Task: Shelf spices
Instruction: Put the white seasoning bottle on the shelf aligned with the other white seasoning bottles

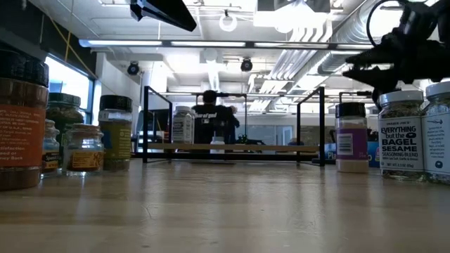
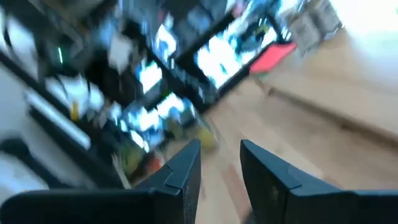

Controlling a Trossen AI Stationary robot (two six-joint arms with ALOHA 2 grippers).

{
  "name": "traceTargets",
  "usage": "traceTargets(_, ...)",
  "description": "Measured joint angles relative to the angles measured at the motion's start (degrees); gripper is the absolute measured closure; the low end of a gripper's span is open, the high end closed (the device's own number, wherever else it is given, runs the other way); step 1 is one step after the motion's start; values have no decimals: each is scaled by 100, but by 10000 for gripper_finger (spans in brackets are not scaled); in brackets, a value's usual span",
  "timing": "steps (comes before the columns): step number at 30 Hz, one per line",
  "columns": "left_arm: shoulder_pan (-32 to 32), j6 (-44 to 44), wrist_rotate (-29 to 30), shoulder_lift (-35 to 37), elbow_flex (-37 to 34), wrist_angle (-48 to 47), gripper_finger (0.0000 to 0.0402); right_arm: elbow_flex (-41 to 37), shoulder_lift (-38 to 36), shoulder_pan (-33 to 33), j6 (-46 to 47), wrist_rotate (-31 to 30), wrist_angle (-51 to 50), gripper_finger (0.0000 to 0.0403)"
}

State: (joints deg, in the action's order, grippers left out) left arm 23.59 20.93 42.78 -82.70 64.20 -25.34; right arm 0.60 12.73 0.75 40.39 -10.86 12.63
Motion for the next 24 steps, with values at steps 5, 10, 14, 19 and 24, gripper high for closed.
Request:
traceTargets(5,56,78,-28,0,0,-16,401,127,55,221,-45,62,946,295)
traceTargets(10,343,153,-39,9,-2,-98,401,1230,472,987,-931,-118,452,295)
traceTargets(14,519,276,249,9,-4,-201,401,2327,1285,1478,-848,-152,-1534,295)
traceTargets(19,616,404,554,9,-4,-379,401,3335,2619,1878,-481,272,-3303,295)
traceTargets(24,623,498,599,9,-4,-532,401,3951,3884,2109,-1200,1175,-3931,295)
